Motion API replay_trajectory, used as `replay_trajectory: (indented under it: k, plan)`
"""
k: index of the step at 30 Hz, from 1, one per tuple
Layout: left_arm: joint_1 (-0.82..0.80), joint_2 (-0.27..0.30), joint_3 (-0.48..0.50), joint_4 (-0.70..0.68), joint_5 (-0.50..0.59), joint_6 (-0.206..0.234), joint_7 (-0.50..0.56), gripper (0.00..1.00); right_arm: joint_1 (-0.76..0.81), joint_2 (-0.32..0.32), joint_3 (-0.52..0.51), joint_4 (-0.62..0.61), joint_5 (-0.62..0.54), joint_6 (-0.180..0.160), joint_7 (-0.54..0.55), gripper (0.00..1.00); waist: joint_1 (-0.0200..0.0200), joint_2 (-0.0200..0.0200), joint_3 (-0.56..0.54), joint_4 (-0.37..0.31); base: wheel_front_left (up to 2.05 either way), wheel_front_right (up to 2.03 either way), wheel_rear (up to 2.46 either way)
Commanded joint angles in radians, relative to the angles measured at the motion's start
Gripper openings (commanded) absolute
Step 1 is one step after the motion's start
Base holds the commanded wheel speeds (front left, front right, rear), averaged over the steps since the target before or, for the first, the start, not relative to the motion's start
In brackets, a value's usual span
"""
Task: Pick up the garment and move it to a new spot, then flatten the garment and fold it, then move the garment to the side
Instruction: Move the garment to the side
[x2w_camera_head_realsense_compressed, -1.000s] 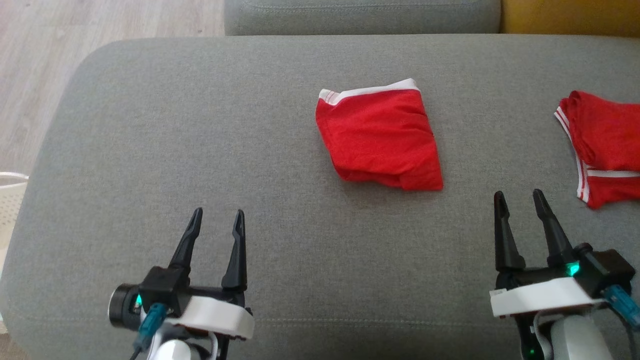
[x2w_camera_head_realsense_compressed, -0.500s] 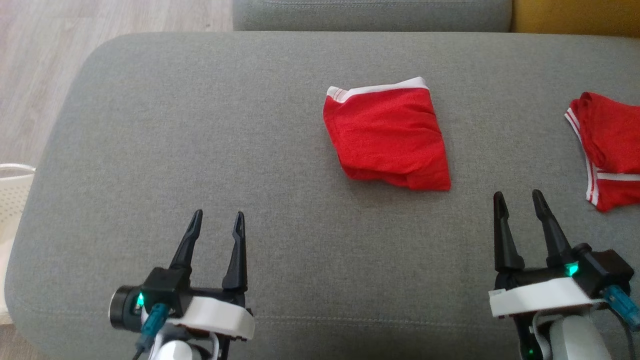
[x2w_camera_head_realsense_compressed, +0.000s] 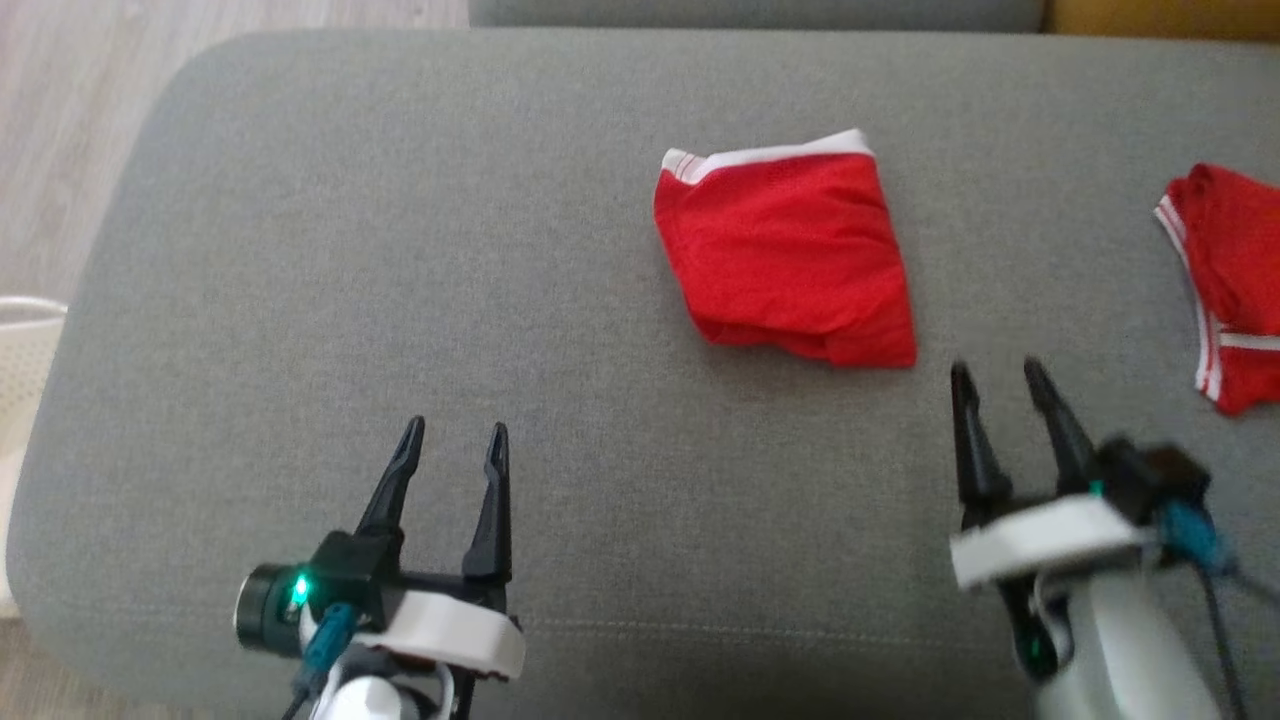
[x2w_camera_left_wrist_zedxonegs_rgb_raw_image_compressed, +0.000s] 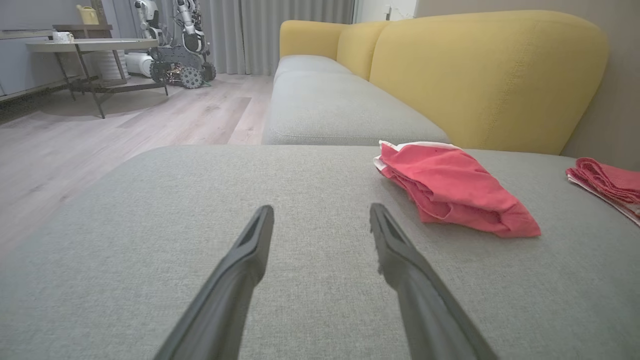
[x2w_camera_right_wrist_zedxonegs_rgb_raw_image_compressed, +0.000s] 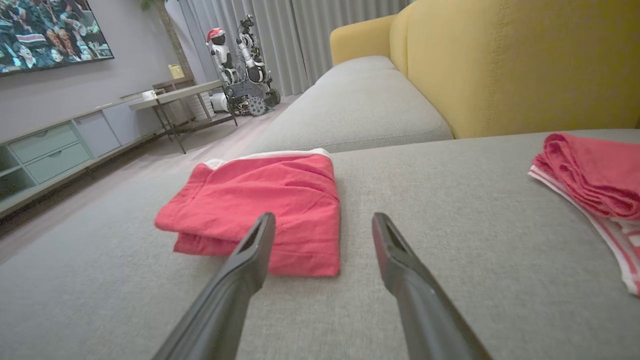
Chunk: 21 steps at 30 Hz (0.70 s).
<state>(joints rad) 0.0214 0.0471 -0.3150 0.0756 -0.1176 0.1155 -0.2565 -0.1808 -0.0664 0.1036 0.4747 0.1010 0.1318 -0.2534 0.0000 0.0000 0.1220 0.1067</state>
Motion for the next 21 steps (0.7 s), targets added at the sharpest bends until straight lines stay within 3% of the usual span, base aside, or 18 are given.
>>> replay_trajectory:
  k: [1, 8, 15, 21]
  plan:
    - [-0.059, 0.003, 0.020, -0.034, 0.009, 0.002, -0.005, 1.00, -0.095, -0.020, 0.022, 0.005, 0.007, -0.001, -0.008, 1.00, 0.0000, 0.0000, 0.026, 0.009, 0.00, 0.00, 0.00]
    - [-0.111, 0.003, -0.040, -0.029, -0.003, 0.010, -0.005, 1.00, -0.372, -0.073, 0.048, 0.329, 0.152, -0.001, 0.107, 1.00, 0.0000, 0.0000, 0.099, 0.053, 0.00, 0.00, 0.00]
    - [-0.161, 0.003, -0.098, -0.017, -0.019, 0.023, -0.005, 1.00, -0.541, -0.164, 0.141, 0.488, 0.262, -0.001, 0.208, 1.00, 0.0000, 0.0000, 0.162, 0.092, 0.00, 0.00, 0.00]
    - [-0.185, 0.003, -0.123, 0.003, -0.024, 0.031, -0.005, 1.00, -0.600, -0.185, 0.247, 0.554, 0.332, -0.001, 0.290, 1.00, 0.0000, 0.0000, 0.182, 0.101, 0.00, 0.00, 0.00]
